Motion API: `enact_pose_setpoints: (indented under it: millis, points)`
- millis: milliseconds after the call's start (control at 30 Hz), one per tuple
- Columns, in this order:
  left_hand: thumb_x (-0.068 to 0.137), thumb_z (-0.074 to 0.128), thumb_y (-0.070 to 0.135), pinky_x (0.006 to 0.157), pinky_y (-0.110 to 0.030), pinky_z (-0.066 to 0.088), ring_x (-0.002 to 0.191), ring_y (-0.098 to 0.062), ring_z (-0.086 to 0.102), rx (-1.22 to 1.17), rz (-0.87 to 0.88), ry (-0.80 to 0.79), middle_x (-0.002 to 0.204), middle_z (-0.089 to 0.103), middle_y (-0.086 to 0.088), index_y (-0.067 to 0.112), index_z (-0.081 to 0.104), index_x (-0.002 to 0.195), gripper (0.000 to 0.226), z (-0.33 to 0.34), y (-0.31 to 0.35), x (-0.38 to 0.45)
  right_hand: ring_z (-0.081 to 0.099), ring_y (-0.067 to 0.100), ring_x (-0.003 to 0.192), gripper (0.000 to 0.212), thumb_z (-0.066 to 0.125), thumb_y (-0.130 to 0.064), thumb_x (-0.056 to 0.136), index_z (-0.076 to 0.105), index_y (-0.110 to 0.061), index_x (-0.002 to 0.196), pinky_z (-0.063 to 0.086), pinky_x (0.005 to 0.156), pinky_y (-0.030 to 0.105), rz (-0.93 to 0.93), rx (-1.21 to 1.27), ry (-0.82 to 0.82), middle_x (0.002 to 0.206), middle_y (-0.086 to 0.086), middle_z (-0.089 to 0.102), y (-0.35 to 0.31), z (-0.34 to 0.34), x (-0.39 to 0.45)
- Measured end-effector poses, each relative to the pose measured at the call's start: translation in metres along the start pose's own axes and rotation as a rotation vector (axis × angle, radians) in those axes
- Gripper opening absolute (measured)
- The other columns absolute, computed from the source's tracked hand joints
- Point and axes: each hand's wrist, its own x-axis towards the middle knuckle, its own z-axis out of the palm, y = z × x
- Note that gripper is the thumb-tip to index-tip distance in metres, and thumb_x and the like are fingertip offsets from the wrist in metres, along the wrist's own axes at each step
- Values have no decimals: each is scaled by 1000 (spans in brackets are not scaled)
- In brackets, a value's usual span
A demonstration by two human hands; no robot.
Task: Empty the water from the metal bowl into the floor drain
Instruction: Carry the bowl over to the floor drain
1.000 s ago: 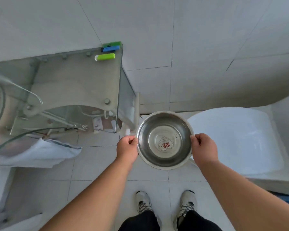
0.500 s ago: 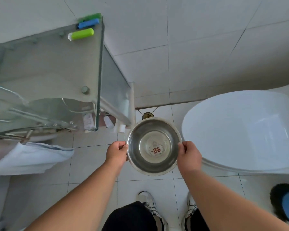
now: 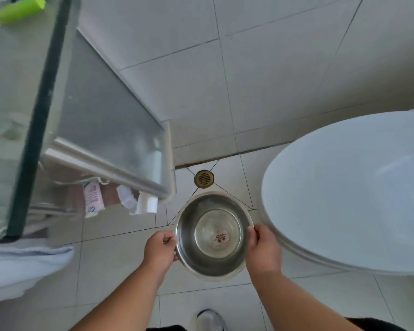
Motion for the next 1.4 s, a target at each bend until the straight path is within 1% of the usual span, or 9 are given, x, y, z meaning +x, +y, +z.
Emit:
enact_pose_setpoints:
  millis: [167, 400, 533, 633, 767, 867, 1000, 1200, 1400]
  points:
    - [106, 64, 3, 57, -30, 64, 78, -29, 76, -25, 17, 25, 91, 81, -17, 7, 78, 97, 18, 37, -27, 46, 59, 16, 65, 28, 53, -31, 102, 56, -22, 75, 47, 58, 30, 35, 34, -9, 69, -3, 63, 42, 44, 40]
    - [109, 60, 5, 61, -30, 65, 79, -26, 75, -11, 34, -9, 97, 82, -19, 3, 81, 104, 21, 76, -57, 107, 56, 6, 67, 24, 51, -29, 103, 57, -24, 80, 41, 60, 33, -6, -29, 23, 74, -7, 62, 82, 95, 92]
    - [110, 60, 6, 68, -35, 68, 83, -27, 77, -35, 27, 10, 98, 82, -16, 6, 80, 104, 21, 90, -68, 143, 57, 19, 67, 22, 54, -23, 103, 60, -18, 82, 42, 63, 34, -47, -20, 63, 75, -5, 62, 97, 123, 116]
    - [109, 61, 7, 63, -31, 67, 78, -23, 78, -22, 32, -8, 96, 84, -16, 7, 82, 103, 22, 97, -73, 163, 57, 25, 71, 20, 57, -20, 103, 59, -18, 83, 40, 64, 33, -72, -15, 85, 75, -3, 61, 102, 140, 134]
    - [110, 62, 8, 63, -29, 65, 89, -28, 78, -58, 17, -5, 104, 82, -17, 7, 78, 113, 17, 103, -76, 191, 54, 18, 66, 21, 58, -20, 103, 58, -19, 82, 35, 58, 30, -117, 2, 103, 74, -6, 59, 103, 162, 158]
    - [109, 64, 10, 60, -25, 64, 93, -29, 79, -73, 11, -3, 105, 82, -15, 9, 79, 116, 16, 104, -74, 205, 57, 24, 70, 21, 57, -20, 104, 60, -14, 84, 38, 63, 32, -141, 5, 102, 77, -1, 62, 98, 175, 176]
    - [109, 64, 9, 54, -21, 61, 87, -27, 78, -116, 30, 13, 99, 83, -13, 10, 79, 112, 15, 104, -68, 221, 55, 25, 70, 22, 57, -20, 105, 61, -12, 85, 34, 63, 31, -175, -16, 95, 76, 2, 62, 93, 185, 191]
    - [109, 64, 10, 59, -26, 63, 87, -27, 79, -146, 58, 15, 98, 83, -12, 11, 79, 112, 16, 102, -69, 236, 56, 26, 71, 23, 56, -21, 105, 60, -12, 85, 34, 63, 32, -226, -72, 79, 75, 0, 60, 86, 185, 197]
    - [109, 65, 12, 77, -41, 68, 93, -31, 79, -155, 38, 9, 103, 83, -14, 10, 79, 117, 17, 106, -74, 241, 54, 23, 68, 23, 56, -21, 106, 60, -10, 86, 32, 58, 32, -233, -92, 65, 72, -3, 58, 86, 183, 194]
